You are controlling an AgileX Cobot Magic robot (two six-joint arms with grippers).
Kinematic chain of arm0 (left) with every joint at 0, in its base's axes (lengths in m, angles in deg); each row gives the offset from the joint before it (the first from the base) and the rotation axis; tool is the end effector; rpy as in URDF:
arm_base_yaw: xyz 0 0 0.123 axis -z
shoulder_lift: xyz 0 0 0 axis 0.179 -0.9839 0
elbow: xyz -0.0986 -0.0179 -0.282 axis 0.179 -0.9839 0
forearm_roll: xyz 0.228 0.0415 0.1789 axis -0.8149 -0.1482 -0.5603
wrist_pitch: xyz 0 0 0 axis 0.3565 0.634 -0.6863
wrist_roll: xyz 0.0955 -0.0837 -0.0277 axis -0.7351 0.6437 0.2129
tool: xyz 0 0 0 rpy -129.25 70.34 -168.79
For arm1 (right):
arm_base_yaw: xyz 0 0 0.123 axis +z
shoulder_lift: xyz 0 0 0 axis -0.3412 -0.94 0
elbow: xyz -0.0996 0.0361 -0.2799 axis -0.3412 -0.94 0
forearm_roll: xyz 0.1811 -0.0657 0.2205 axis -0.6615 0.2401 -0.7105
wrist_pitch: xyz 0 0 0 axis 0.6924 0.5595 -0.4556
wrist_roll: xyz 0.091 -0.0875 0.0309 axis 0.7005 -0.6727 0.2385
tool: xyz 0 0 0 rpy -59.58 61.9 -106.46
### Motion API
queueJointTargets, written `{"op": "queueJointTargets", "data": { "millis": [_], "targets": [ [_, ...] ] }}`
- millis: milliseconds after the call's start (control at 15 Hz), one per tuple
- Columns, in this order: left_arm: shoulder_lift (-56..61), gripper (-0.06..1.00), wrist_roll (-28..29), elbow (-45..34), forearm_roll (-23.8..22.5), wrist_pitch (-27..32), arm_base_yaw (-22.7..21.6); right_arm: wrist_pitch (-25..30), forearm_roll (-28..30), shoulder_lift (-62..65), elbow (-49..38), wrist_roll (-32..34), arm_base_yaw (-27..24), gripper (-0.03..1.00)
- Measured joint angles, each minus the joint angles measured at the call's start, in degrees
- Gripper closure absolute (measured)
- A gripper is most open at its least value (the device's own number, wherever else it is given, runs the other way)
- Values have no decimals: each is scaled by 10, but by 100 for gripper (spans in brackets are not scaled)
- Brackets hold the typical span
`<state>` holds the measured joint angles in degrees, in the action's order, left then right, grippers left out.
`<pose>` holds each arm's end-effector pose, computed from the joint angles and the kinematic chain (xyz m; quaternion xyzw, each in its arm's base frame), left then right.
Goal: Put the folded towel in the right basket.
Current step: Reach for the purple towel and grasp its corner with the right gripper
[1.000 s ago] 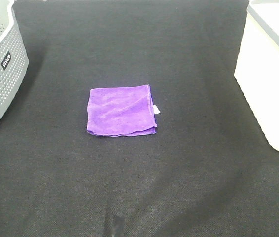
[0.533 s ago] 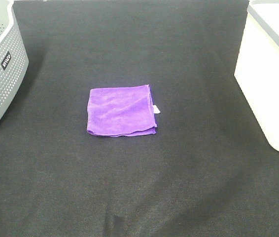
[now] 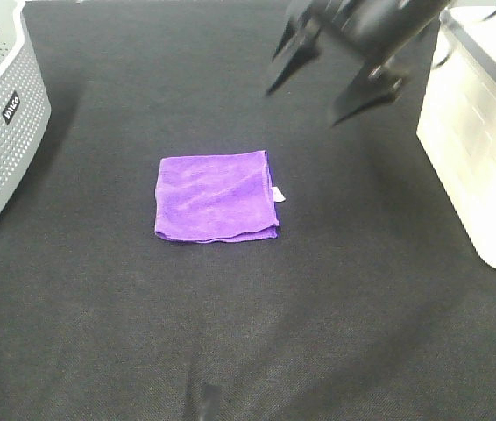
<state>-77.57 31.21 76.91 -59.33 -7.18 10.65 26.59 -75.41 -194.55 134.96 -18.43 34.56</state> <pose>0.0527 0.0064 0.2779 -0.0137 0.8512 0.0185 0.5243 0.4591 0.1890 0.2060 -0.1435 0.9434 0.2823 0.0984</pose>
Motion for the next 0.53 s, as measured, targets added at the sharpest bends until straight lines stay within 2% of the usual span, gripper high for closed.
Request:
{"op": "queueJointTargets", "data": {
  "millis": [267,533],
  "targets": [
    [0,-4,0,0,0,0,0,-2,-3,-162,106,-3,0,-2],
    [0,-4,0,0,0,0,0,-28,-4,-227,116,-3,0,-2]
  ]
}}
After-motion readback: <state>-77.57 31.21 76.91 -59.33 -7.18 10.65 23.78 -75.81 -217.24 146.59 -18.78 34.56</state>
